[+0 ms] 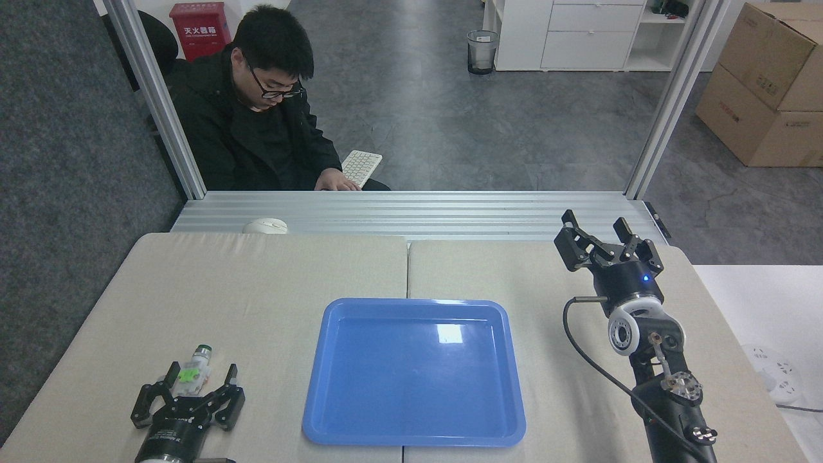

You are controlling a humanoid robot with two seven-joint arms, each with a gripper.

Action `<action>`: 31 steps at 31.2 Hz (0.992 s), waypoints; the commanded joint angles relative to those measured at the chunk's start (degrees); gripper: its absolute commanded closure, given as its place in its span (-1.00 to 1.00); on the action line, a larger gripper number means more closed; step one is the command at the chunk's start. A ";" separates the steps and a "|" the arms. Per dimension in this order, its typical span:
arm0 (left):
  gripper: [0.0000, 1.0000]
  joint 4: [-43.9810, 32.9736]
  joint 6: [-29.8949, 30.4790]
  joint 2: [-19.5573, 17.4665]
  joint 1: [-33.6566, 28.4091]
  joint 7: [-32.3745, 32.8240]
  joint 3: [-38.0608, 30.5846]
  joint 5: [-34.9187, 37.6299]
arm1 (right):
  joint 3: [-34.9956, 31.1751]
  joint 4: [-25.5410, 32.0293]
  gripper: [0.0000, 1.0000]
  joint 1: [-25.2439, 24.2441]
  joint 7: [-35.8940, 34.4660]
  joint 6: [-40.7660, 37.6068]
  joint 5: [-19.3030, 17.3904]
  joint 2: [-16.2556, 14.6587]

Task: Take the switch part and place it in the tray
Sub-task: 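Close the left gripper on the green switch part, then lift the switch part and carry it toward the blue tray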

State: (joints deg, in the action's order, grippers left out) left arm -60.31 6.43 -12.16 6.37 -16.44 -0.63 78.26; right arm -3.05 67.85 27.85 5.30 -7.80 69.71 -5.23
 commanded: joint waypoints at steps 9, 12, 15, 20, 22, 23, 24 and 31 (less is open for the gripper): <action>-0.55 7.57 -1.07 -1.55 1.36 0.00 1.25 5.94 | -0.02 0.00 -1.00 0.01 -0.02 -0.02 -0.02 0.04; 0.06 7.84 -0.98 -2.34 1.62 0.27 1.34 5.94 | -0.02 0.00 -1.00 0.01 -0.02 -0.02 -0.02 -0.04; 0.90 8.01 -0.98 -2.60 1.62 0.35 1.25 5.77 | -0.02 0.00 -1.00 0.01 -0.02 -0.02 -0.02 -0.04; 1.00 8.10 -0.98 -2.69 1.80 0.18 1.16 5.77 | -0.02 0.00 -1.00 0.01 -0.02 -0.02 -0.02 -0.04; 1.00 7.84 -0.98 -2.78 2.41 0.18 1.16 5.68 | -0.02 0.00 -1.00 0.01 -0.02 -0.02 -0.02 -0.04; 1.00 7.57 -1.06 -2.78 2.76 0.18 0.99 5.59 | -0.02 0.00 -1.00 0.01 -0.02 -0.02 -0.02 -0.04; 1.00 7.14 -1.07 -3.04 2.94 0.18 0.73 5.42 | -0.02 0.00 -1.00 0.01 -0.02 -0.02 -0.02 -0.04; 1.00 -6.99 -0.37 -5.06 4.00 -0.52 -0.68 4.01 | -0.02 0.00 -1.00 0.01 -0.02 -0.02 -0.02 -0.04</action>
State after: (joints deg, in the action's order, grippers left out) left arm -55.86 4.58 -14.67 8.79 -15.61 -0.13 83.15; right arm -3.07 67.85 27.87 5.30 -7.80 69.70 -5.23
